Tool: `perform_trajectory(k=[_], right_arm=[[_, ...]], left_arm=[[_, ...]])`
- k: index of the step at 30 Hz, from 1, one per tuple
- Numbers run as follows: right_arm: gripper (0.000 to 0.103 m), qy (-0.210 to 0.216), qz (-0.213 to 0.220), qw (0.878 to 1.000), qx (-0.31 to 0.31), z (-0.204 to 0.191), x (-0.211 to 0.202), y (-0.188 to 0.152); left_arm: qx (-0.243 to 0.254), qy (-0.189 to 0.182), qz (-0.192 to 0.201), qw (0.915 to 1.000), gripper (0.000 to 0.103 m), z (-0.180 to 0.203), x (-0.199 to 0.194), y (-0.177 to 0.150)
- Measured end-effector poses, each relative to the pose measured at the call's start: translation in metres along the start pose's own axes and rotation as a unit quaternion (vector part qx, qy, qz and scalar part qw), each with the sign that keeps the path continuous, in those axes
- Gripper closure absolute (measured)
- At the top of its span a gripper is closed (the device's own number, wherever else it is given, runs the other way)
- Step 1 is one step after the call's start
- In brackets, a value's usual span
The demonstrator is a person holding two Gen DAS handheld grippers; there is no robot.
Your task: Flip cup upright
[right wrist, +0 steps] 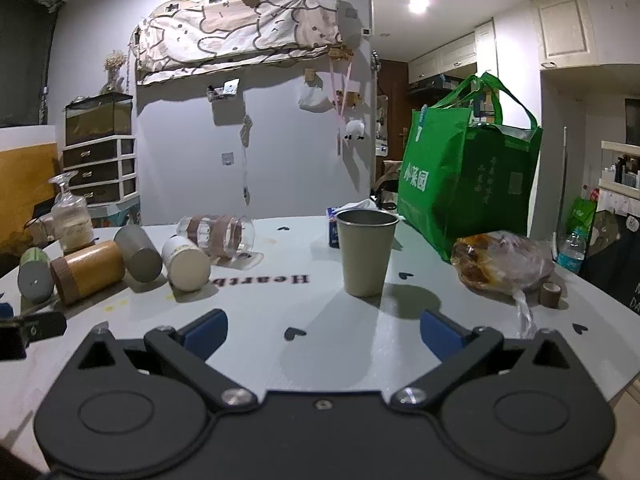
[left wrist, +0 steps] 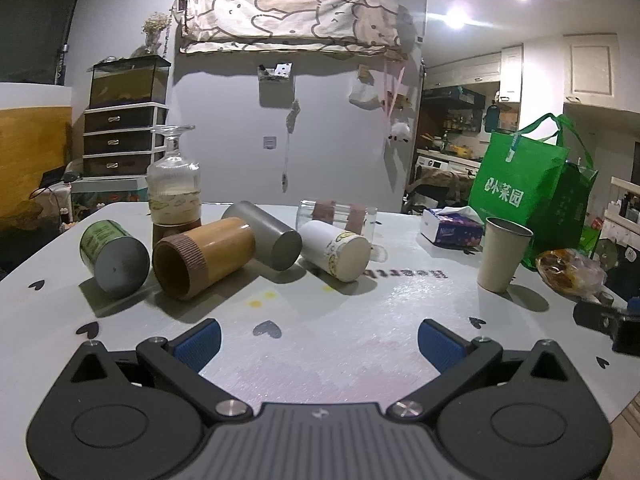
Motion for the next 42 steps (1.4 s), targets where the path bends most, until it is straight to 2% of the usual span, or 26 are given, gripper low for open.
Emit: perform_trajectory(k=[42], right_arm=[[0.0,-0.013,-0.002,1.0,-0.001,0.002,-0.013,-0.01]], left_arm=[[0.017,0.0,0.0,0.9999,0.0,0.009,-0.005,-0.004]])
Point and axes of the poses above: each gripper's, at about its wrist camera, not at the fingertips, and x roughly the way its jaws point, z to its right, y to its top, the point moved 5 cm from there along x, roughly the way its jaws point, and after that the axes turned 4 degrees about x, right-handed, at the moved point
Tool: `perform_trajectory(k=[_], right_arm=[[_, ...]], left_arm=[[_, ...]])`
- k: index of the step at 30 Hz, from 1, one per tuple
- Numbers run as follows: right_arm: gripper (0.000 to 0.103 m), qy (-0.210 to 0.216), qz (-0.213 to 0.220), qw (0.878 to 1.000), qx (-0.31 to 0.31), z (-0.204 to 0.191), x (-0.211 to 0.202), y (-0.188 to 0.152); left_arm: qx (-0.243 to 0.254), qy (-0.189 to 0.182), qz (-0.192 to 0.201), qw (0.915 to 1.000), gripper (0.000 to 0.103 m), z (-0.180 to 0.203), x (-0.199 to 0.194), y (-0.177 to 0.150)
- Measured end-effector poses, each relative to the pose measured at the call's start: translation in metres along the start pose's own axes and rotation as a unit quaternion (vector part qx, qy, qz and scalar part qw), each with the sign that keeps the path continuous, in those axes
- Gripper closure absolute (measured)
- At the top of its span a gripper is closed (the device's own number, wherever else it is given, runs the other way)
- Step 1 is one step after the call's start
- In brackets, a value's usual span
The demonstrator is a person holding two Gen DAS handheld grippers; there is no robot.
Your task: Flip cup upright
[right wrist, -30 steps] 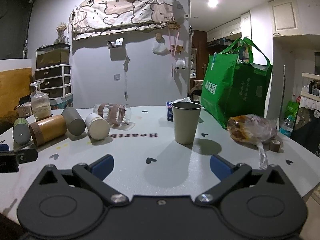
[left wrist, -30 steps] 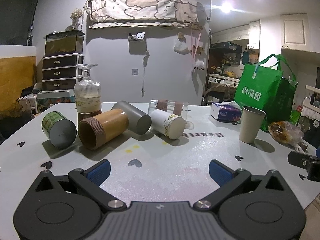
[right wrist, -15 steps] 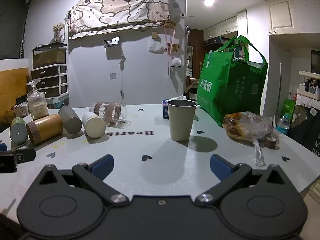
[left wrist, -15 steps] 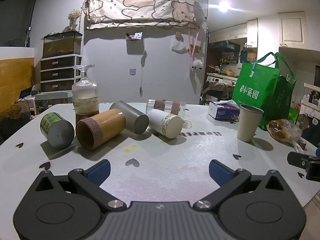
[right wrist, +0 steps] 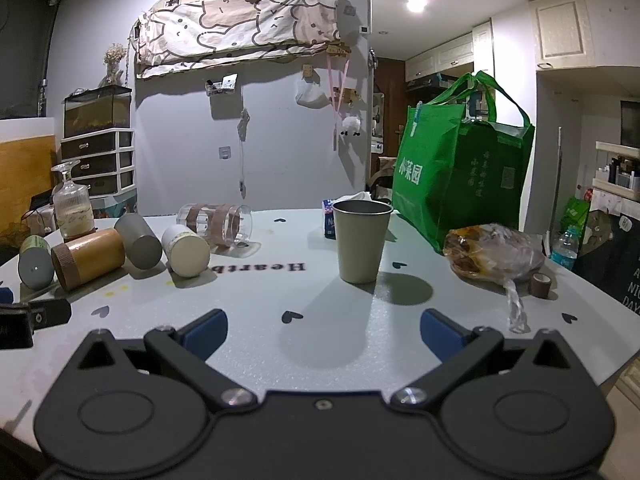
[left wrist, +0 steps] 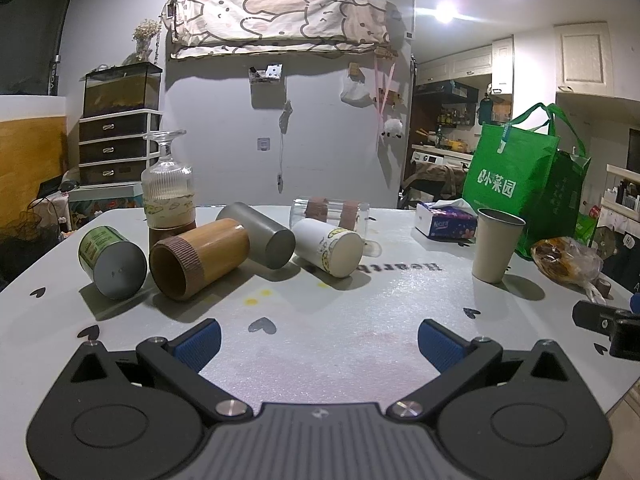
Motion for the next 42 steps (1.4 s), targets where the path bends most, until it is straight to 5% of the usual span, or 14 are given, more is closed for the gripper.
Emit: perform_trajectory(k=[42], right_arm=[[0.0,0.0,-0.001,1.0,-0.002,-0.0034,0.001,0.0018]], left_arm=[[0.002,0.0,0.0,1.0,0.0,0.001,-0.0005,0.0002]])
Point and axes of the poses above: each gripper's, at about its wrist camera, not at the fingertips, and x roughly the way its jaws point, z to its right, y to its top, the point moved 5 cm from there along x, roughly the way its jaws point, and after that the axes turned 4 degrees about x, right-handed, at the moved point
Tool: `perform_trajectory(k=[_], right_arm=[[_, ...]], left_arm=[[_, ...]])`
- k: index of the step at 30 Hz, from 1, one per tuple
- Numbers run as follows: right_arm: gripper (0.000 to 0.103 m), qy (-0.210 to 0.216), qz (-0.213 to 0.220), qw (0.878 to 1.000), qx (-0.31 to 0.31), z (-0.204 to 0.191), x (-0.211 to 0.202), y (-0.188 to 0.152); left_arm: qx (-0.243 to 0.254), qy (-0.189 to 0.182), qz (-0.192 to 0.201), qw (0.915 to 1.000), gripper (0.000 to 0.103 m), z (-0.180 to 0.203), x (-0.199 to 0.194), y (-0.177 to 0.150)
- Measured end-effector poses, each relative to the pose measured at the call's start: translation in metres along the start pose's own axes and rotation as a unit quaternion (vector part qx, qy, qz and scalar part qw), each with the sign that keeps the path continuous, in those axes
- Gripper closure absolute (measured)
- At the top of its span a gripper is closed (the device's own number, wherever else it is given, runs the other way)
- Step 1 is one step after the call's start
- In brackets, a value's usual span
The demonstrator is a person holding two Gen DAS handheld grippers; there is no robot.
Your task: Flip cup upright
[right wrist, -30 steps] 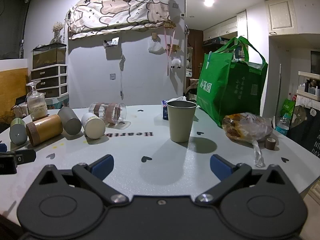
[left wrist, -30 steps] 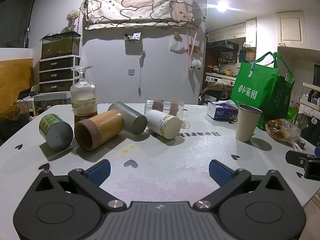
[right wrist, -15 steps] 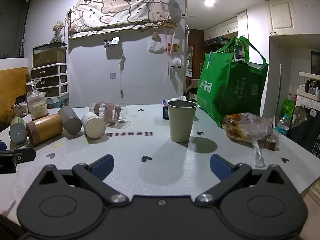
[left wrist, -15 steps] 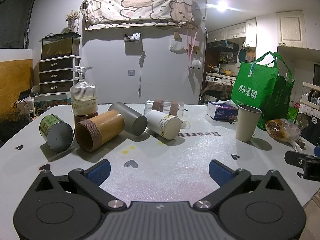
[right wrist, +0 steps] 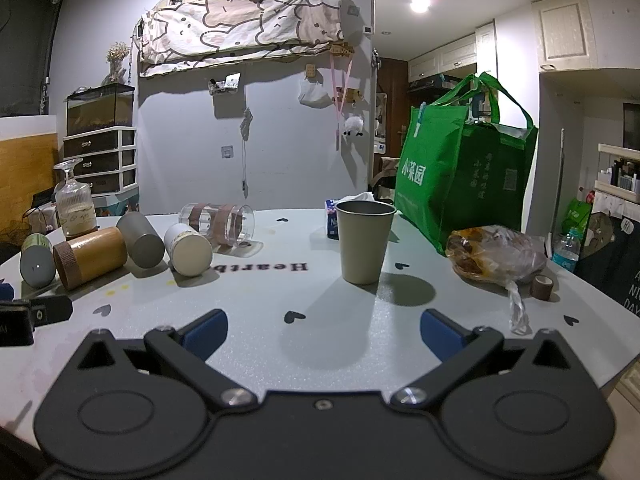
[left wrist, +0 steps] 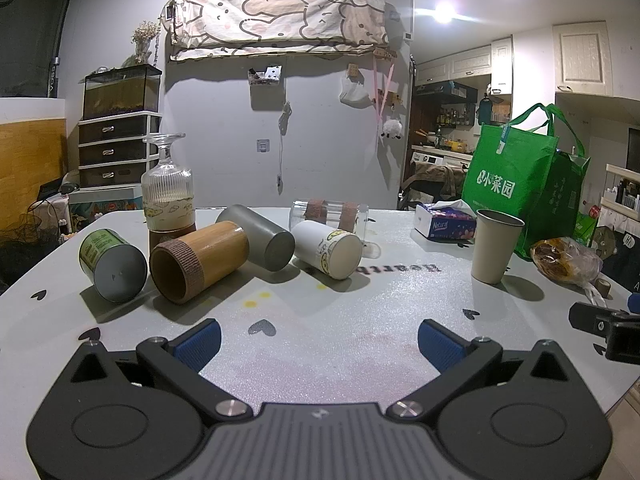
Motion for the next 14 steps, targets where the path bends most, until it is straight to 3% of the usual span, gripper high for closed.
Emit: perform_trajectory(k=[14], right_arm=[[0.0,-0.001,0.0,1.0,0.0,-0.0012,0.0005,-0.0003]], left_arm=[[0.001,0.0,-0.001,1.0,0.0,0.0028,-0.0005,0.0008]])
Point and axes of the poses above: each gripper's, at about its wrist camera, not at the fingertips, and x roughly the way its jaws point, z to its right, y to its top, the point moved 5 cm from there along x, roughly the way its jaws point, and after that the axes turned 4 degrees about x, right-handed, at the moved point
